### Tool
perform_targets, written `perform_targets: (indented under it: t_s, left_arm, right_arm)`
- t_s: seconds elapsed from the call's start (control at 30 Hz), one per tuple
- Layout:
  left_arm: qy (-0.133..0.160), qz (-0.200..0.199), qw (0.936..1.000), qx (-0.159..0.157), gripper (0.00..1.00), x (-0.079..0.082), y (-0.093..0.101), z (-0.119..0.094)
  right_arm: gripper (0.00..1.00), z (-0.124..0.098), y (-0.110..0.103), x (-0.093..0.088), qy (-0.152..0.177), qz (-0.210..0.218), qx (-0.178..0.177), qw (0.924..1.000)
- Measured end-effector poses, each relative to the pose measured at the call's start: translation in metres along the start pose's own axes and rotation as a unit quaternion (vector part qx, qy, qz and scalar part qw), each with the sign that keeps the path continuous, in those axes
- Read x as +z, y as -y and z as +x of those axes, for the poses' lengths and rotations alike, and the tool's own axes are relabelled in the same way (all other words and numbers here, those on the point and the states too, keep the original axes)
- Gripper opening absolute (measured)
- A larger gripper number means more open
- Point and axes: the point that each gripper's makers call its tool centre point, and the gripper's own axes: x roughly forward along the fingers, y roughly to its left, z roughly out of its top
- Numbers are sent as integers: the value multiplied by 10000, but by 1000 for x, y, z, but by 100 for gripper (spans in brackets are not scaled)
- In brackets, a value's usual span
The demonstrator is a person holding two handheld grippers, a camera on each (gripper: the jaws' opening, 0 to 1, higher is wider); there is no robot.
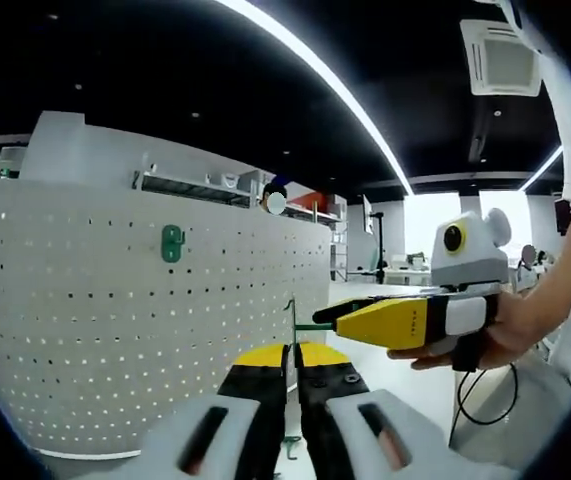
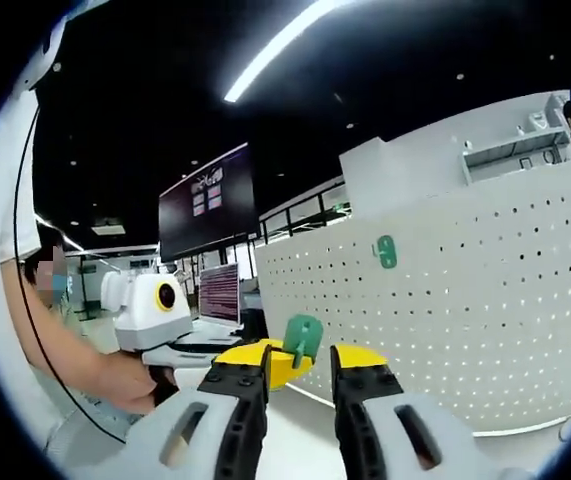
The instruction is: Insert the hook assembly into the mounting plate slot until the hook locks in place.
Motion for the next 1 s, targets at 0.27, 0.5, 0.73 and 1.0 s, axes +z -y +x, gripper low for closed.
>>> perform_targets:
  t_s: [0.27,0.5,0.73,1.0]
  left_arm:
    - [-4,-11,10000,11,2,1,-1,0]
    - [11,-6,10000,8,2,2,3,1]
    - [55,-140,9998,101,2,1,0,0]
    - [40,-240,9995,187,2,-2,-2,-2]
  right_arm:
    - [14,5,0,-2,-47,-23,-40,10000]
    - [10,9,-3,-1,-71,-64,11,10000]
    - [4,14,-1,1,-23,-108,-80,9999]
    - [3,18,0,-3,-157,-227,-115,9996]
